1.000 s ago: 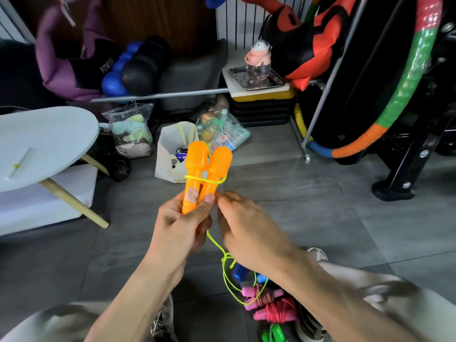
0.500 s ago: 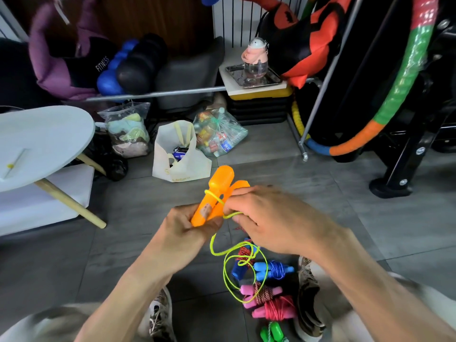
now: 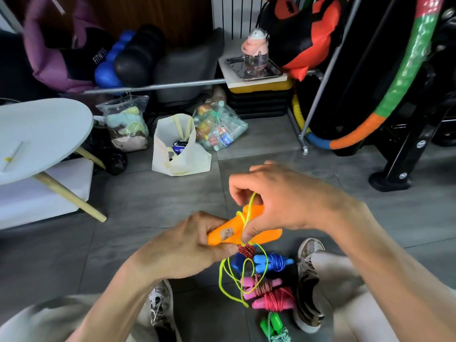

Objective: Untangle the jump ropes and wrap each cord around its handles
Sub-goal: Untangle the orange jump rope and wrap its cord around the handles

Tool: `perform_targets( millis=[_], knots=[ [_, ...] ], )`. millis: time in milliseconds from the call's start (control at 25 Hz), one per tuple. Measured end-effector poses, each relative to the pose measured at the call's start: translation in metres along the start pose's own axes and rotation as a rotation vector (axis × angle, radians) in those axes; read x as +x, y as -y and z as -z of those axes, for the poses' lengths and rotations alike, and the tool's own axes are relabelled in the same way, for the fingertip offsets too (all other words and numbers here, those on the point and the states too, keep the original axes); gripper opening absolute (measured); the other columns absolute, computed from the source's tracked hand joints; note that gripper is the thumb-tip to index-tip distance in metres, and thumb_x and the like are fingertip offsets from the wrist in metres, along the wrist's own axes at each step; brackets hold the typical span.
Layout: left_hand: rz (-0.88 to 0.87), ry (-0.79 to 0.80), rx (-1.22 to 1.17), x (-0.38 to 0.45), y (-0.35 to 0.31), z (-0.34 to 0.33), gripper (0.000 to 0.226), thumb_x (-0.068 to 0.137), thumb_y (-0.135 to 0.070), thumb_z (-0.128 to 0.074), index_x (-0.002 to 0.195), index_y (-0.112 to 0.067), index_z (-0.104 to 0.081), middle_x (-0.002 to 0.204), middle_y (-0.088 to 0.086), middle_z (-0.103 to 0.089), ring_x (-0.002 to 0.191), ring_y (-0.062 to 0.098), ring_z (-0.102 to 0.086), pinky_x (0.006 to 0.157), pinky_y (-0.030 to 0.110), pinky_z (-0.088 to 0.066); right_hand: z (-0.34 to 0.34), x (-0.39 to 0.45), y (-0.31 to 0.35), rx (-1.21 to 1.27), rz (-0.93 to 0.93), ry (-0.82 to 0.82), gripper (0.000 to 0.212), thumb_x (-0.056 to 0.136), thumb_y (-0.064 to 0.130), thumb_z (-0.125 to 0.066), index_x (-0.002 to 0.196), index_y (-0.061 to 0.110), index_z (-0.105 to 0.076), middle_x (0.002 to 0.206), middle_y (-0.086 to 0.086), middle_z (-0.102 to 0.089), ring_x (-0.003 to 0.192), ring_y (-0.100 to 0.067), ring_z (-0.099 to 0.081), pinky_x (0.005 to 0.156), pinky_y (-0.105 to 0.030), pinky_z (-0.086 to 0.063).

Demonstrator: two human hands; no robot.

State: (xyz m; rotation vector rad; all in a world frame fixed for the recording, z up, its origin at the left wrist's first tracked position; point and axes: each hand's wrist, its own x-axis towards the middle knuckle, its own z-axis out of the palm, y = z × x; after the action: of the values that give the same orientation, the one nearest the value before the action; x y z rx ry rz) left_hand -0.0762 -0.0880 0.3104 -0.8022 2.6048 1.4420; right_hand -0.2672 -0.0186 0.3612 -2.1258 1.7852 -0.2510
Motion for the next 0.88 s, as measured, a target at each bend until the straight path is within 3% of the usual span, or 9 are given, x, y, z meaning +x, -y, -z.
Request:
perform_targets(
  millis=[80,160,320,400,520,600,640,760,880],
  knots=[
    [-0.047,0.097,0.018,-0.002,-0.005,-0.003,0.029,0.088,-0.03,-0.07,0.064,-0.026,-0.053,0.054,-0.011,-0.039,0.051,0.005,-0.033,0.05,0.021,-0.027,0.007,0.0,-0.007,0.428,0.02,0.235,0.031,0.071,0.03,-0.086,0.088,0.028,-0.061,0.08,0.007,-0.061,0.069,-0.005,-0.051,0.066,-0.023,-0.042],
    [-0.118,0.174,-0.035,-0.004,-0.012,-0.007,0.033,0.089,-0.025,-0.07,0.062,-0.032,-0.051,0.053,-0.013,-0.041,0.051,0.003,-0.035,0.051,0.022,-0.028,0.008,0.002,-0.015,0.674,0.073,0.378,0.021,0.082,0.012,-0.077,0.099,0.018,-0.066,0.085,-0.003,-0.061,0.075,-0.01,-0.053,0.07,-0.03,-0.045],
    [-0.233,0.11,-0.149,-0.007,-0.013,-0.002,0.034,0.086,-0.024,-0.07,0.062,-0.026,-0.048,0.055,-0.011,-0.038,0.052,0.008,-0.031,0.05,0.024,-0.026,-0.001,0.009,-0.022,1.123,0.067,0.283,0.013,0.084,0.0,-0.066,0.089,0.01,-0.059,0.075,0.001,-0.059,0.064,-0.007,-0.055,0.06,-0.016,-0.045],
    [-0.273,0.037,-0.261,-0.009,-0.012,0.002,0.029,0.085,-0.02,-0.07,0.062,-0.023,-0.052,0.055,-0.012,-0.039,0.051,0.005,-0.033,0.05,0.018,-0.027,-0.009,0.012,-0.025,1.301,0.07,0.206,0.01,0.085,-0.002,-0.061,0.09,0.006,-0.057,0.076,0.001,-0.061,0.063,-0.006,-0.057,0.06,-0.016,-0.048],
    [-0.259,-0.105,-0.521,-0.011,-0.012,0.005,0.021,0.081,-0.02,-0.071,0.063,-0.025,-0.061,0.054,-0.014,-0.04,0.048,0.003,-0.032,0.046,0.013,-0.028,-0.023,0.017,-0.026,1.395,0.04,0.072,0.022,0.07,0.01,-0.06,0.09,0.003,-0.063,0.079,-0.002,-0.066,0.069,-0.007,-0.062,0.065,-0.019,-0.051],
    [-0.227,-0.155,-0.615,-0.012,-0.01,0.006,0.019,0.077,-0.028,-0.071,0.065,-0.02,-0.06,0.053,-0.006,-0.036,0.045,0.008,-0.027,0.041,0.015,-0.025,-0.029,0.017,-0.021,1.294,-0.005,-0.057,0.013,0.065,0.026,-0.064,0.073,0.019,-0.071,0.068,0.011,-0.067,0.065,0.0,-0.059,0.066,-0.017,-0.049],
    [-0.219,-0.177,-0.636,-0.013,-0.009,0.007,0.022,0.078,-0.03,-0.072,0.067,-0.015,-0.061,0.053,-0.003,-0.036,0.045,0.009,-0.026,0.041,0.015,-0.024,-0.031,0.018,-0.018,1.192,-0.04,-0.115,0.008,0.069,0.028,-0.066,0.067,0.024,-0.072,0.064,0.012,-0.066,0.063,0.001,-0.057,0.067,-0.017,-0.049],
    [-0.192,-0.291,-0.684,-0.012,-0.007,0.012,0.019,0.08,-0.029,-0.071,0.07,-0.013,-0.067,0.053,0.003,-0.034,0.043,0.012,-0.025,0.04,0.017,-0.021,-0.035,0.018,-0.009,1.095,-0.099,-0.148,0.028,0.094,0.018,-0.053,0.069,0.02,-0.066,0.052,0.008,-0.055,0.048,-0.008,-0.05,0.06,-0.022,-0.049],
    [-0.088,-0.433,-0.724,-0.008,-0.004,0.016,0.024,0.082,-0.027,-0.065,0.06,-0.016,-0.063,0.053,0.009,-0.034,0.04,0.011,-0.024,0.039,0.016,-0.02,-0.038,0.02,0.002,1.105,-0.203,-0.088,0.026,0.103,0.026,-0.045,0.089,0.025,-0.067,0.05,0.014,-0.044,0.043,-0.003,-0.041,0.048,-0.02,-0.038]
  ],
)
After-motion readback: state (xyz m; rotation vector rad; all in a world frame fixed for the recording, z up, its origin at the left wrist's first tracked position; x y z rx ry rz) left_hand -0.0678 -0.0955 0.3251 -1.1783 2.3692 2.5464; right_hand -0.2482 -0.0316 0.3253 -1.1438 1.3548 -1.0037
